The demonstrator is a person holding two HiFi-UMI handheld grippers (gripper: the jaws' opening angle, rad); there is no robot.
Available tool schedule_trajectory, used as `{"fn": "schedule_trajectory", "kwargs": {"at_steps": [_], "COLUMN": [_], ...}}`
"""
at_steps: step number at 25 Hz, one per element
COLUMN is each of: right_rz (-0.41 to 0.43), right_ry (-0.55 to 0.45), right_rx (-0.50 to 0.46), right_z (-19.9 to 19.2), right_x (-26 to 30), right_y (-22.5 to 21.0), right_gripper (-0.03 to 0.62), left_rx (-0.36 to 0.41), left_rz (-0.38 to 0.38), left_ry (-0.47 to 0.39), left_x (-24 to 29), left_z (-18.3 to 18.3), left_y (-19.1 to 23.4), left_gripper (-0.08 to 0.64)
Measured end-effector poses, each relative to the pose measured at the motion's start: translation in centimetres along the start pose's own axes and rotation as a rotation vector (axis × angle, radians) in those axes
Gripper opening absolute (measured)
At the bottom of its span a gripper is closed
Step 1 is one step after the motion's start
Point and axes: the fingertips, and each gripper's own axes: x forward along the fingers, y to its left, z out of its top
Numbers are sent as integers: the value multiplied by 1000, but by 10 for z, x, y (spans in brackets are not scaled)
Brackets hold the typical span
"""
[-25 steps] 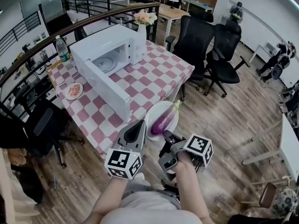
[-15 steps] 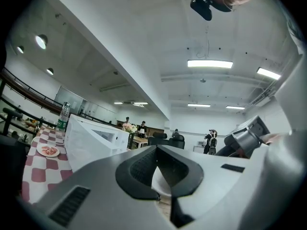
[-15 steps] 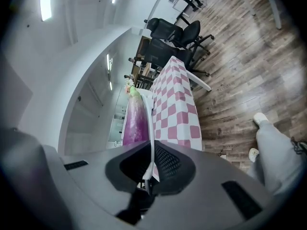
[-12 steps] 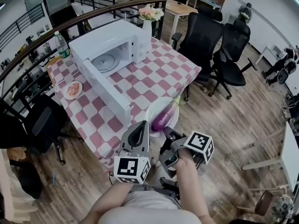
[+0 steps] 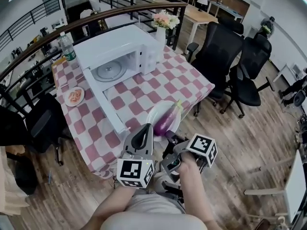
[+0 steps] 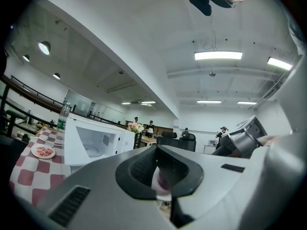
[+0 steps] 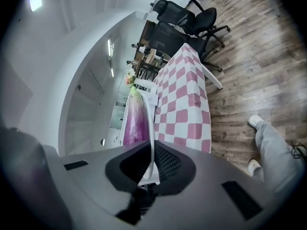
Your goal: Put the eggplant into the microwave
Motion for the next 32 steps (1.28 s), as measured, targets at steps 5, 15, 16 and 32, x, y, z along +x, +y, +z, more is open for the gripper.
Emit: {"fn": "schedule_trajectory", "kwargs": {"at_steps": [5,15,16,32], "right_rz": [13,46,48,114], "right_ry": [76,262,282,514], "right_rx": [-38,-95,-104,-221], "right_z": [32,71,74,101], "right_x": [30,85,89,140], "right_y": [8,16,16,33], "right_gripper": [35,35,35,35], "left_rx": [-6,-11,-15,-9], "left_rz": [89,315,340,609], "left_ry": [-21,-40,-44,-118], "left_x": [37,77,80,101], "left_z": [1,-5,-6,-1], "left_y": [11,39,41,60], "left_gripper": [3,2,3,3]}}
